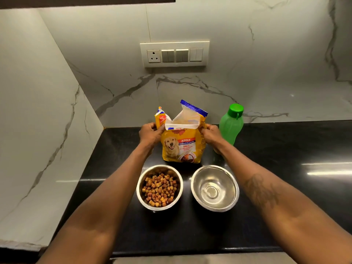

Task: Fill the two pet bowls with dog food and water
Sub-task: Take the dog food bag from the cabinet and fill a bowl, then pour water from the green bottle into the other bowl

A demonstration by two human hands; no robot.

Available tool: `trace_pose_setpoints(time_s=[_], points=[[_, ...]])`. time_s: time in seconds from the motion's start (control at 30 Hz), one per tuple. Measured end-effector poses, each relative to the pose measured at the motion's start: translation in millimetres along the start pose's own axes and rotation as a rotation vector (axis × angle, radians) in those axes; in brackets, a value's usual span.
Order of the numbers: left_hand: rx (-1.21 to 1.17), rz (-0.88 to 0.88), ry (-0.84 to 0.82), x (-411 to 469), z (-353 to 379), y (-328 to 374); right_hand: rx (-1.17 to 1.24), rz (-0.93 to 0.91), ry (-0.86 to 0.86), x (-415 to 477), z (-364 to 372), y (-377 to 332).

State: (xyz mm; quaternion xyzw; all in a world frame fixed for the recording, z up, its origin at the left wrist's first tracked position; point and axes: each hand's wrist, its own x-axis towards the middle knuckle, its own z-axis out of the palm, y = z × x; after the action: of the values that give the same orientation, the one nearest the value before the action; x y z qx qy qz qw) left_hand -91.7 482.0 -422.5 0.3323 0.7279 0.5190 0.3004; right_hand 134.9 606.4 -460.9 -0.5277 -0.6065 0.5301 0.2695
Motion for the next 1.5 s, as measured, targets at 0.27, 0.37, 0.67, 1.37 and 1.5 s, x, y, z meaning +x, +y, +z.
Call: trace_pose_setpoints(time_s=[0.27,0.37,0.67,1.37,1.5], points=[[0.162,0.176,-0.011,-14,-6,9,-0.025,-0.089,0.037,-34,-12,-21],[0.206,0.325,0.049,-24,-8,12,-0.035,-0.107,0.063,-40,-21,-15],[0.342,0.785,0.323,-67,33,46,-0.091,-0.200,0.313,-67,-52,-2],[0.596,0.576,-0.455,-57,214,139,-0.209,-0.163,0.246,-43,-148,17],[0.782,0.559,-0.510,-50,231,155,-0.258,-0.124,0.100,-34,-133,22]])
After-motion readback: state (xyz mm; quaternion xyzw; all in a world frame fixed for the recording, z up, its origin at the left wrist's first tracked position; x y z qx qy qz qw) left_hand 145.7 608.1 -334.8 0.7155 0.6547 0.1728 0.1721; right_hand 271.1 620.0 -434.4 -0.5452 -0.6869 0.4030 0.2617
